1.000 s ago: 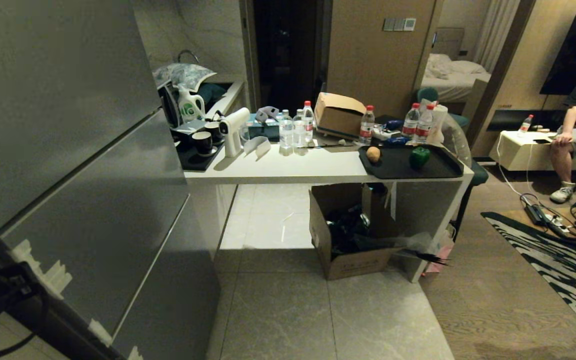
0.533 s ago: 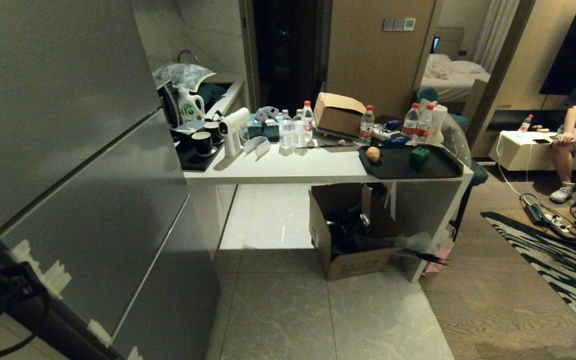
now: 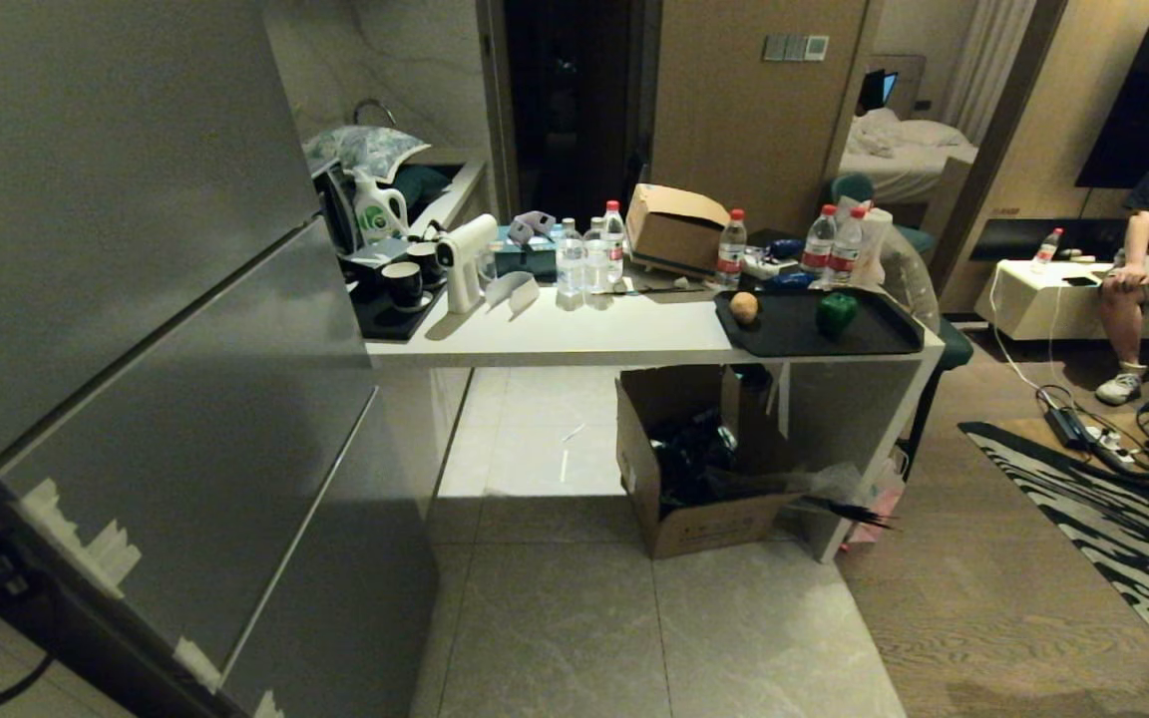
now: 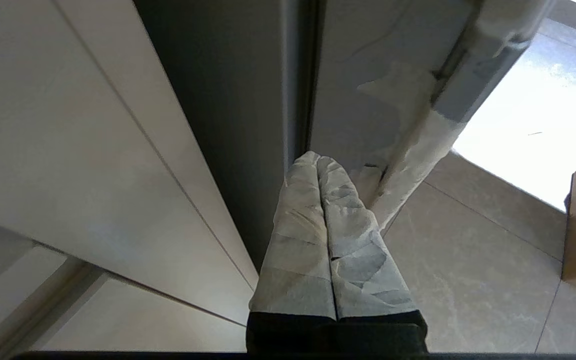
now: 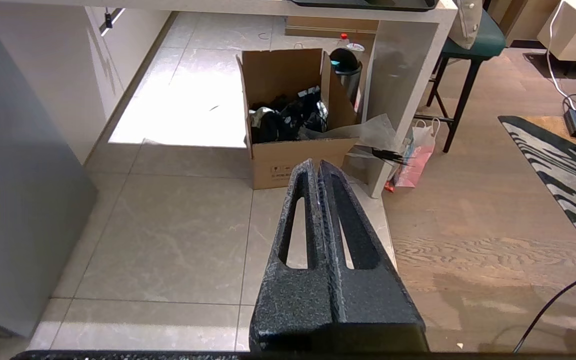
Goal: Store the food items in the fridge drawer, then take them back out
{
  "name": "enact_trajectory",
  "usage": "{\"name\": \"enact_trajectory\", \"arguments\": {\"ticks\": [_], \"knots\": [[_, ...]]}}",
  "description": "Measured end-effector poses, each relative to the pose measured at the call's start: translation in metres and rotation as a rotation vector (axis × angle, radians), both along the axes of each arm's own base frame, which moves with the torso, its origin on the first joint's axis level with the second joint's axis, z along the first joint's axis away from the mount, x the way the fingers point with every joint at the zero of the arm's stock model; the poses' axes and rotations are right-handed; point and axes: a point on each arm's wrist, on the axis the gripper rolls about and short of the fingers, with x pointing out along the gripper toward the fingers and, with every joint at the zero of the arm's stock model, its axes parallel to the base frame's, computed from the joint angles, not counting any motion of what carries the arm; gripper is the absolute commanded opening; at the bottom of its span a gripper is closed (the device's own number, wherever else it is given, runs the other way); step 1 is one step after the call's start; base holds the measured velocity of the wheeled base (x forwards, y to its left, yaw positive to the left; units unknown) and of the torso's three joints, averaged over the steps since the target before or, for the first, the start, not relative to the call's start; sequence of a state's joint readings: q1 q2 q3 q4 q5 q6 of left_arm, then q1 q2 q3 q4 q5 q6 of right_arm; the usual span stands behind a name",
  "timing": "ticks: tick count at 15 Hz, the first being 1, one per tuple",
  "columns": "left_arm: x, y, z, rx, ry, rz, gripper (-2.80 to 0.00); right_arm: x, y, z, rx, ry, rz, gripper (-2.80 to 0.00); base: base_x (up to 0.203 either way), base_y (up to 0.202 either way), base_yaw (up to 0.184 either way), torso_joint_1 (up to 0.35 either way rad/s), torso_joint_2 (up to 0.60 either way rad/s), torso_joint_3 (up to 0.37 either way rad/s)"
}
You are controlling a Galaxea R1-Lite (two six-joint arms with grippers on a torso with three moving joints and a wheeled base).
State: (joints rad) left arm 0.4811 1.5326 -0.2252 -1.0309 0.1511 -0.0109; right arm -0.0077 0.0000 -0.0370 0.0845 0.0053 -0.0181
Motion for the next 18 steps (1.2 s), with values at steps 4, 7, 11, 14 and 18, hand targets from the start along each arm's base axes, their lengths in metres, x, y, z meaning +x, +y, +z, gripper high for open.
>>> {"name": "enact_trajectory", "arguments": {"ticks": [4,7,11,14,18], "knots": [[0.007,-0.002,0.004,0.006,-0.015,-0.020,-2.80,0.000,0.000,0.000,0.000,0.000,0.000,-2.80,0.000,0.000,0.000,0.000,0.00,0.000],[0.013,-0.007,0.006,0.012,-0.025,-0.051,-2.80,0.000,0.000,0.000,0.000,0.000,0.000,-2.80,0.000,0.000,0.000,0.000,0.00,0.000],[0.017,-0.013,0.007,0.012,-0.028,-0.067,-2.80,0.000,0.000,0.000,0.000,0.000,0.000,-2.80,0.000,0.000,0.000,0.000,0.00,0.000],[0.019,-0.018,0.005,0.001,-0.028,-0.088,-2.80,0.000,0.000,0.000,0.000,0.001,0.000,-2.80,0.000,0.000,0.000,0.000,0.00,0.000],[0.023,-0.030,0.002,-0.024,-0.017,-0.153,-2.80,0.000,0.000,0.000,0.000,0.001,0.000,-2.80,0.000,0.000,0.000,0.000,0.00,0.000]]}}
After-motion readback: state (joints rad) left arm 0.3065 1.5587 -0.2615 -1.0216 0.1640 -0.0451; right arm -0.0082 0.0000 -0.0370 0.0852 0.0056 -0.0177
